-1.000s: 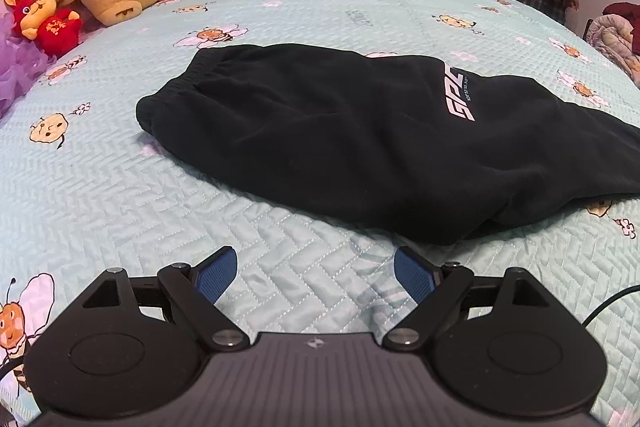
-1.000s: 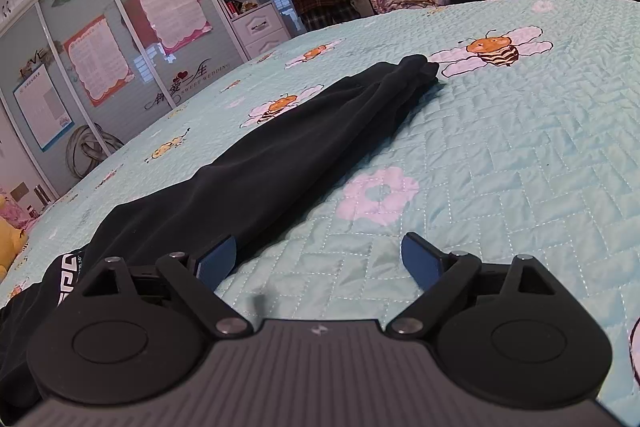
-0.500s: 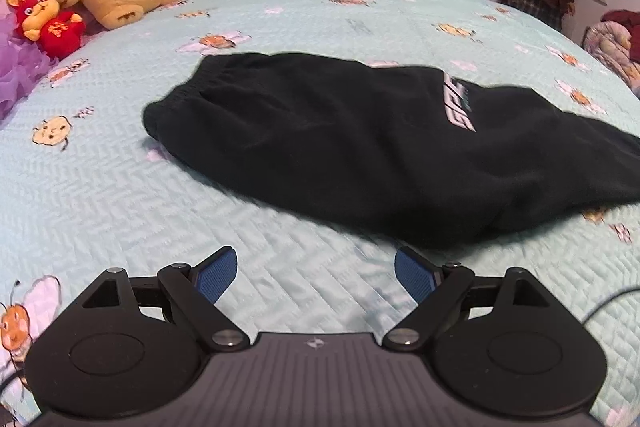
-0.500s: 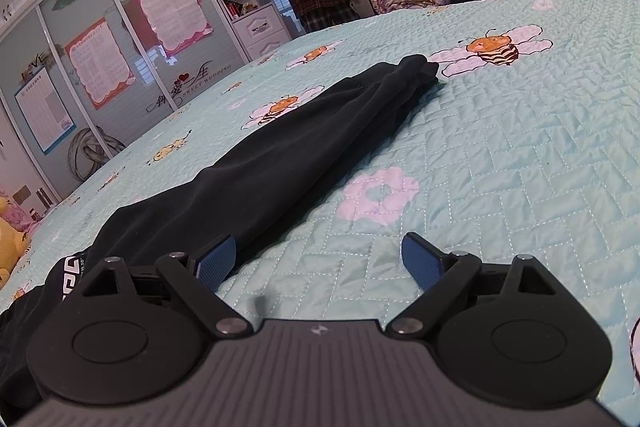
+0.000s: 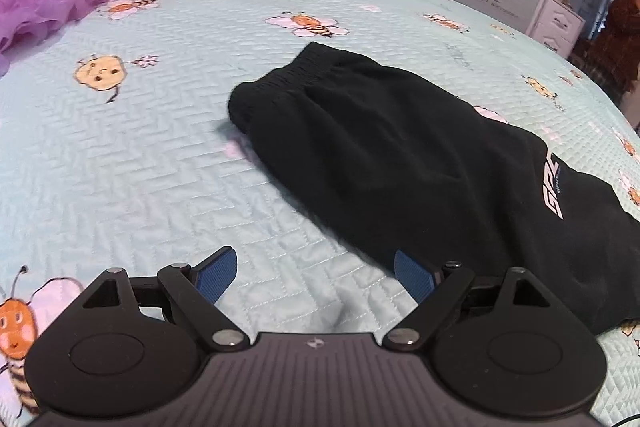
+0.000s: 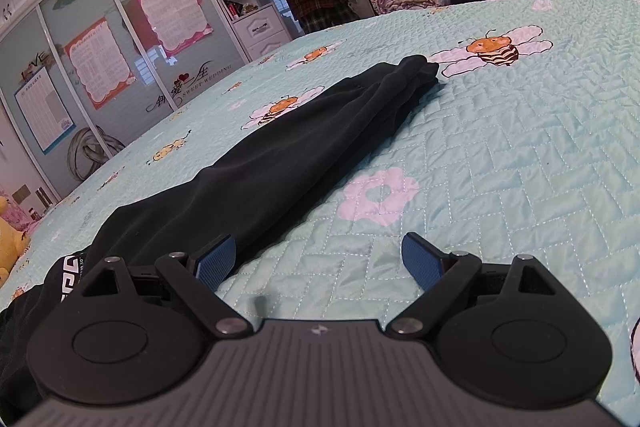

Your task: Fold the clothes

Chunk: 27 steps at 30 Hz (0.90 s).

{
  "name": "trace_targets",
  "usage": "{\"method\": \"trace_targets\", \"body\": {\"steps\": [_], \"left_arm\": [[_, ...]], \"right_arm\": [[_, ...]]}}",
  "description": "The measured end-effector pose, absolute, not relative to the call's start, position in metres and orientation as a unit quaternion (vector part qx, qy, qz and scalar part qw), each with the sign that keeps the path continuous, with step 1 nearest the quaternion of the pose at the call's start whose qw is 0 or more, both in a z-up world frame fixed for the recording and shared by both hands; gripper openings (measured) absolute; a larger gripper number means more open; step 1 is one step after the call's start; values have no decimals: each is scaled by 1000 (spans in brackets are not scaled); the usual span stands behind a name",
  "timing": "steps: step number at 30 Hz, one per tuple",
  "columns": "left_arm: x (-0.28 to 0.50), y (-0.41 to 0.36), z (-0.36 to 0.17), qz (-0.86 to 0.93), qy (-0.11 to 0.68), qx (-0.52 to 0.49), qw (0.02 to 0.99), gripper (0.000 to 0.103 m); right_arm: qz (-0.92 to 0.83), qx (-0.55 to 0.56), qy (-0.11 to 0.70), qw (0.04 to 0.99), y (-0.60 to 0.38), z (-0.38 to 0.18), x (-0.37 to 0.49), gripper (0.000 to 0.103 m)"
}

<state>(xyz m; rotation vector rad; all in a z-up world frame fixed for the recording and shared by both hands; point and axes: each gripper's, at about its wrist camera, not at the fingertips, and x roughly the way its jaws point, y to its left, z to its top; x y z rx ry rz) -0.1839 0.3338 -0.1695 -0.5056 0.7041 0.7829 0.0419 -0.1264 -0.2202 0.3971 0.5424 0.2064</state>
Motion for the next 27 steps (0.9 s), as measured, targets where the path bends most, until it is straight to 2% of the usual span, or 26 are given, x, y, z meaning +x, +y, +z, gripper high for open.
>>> {"method": "trace_targets", "body": {"steps": [6,13,20,21,22,23,25,27], "left_arm": [[-162,352,-190,365,345,-270,822,89],[-163,399,-195,361,284,-383,801,89],[-164,412,-188,370,248,-386,808,87],[-164,414,-187,371,243,-387,808,78],[-165,416,-186,372,238,-387,809,55],[-165,417,-185,374,233,-388,810,43],[-165,421,-183,376,223,-388,811,28],[-165,425,-181,378,212,-389,813,22]], "right_arm": [[100,191,266,939,-126,-220,42,90],[99,187,267,940,-126,-220,43,90],[98,183,268,941,-126,-221,45,90],[98,182,268,941,-125,-221,45,90],[98,181,268,941,-125,-221,45,90],[97,180,269,941,-125,-221,45,90],[96,178,269,942,-124,-220,46,90],[96,177,269,942,-124,-220,46,90]]}}
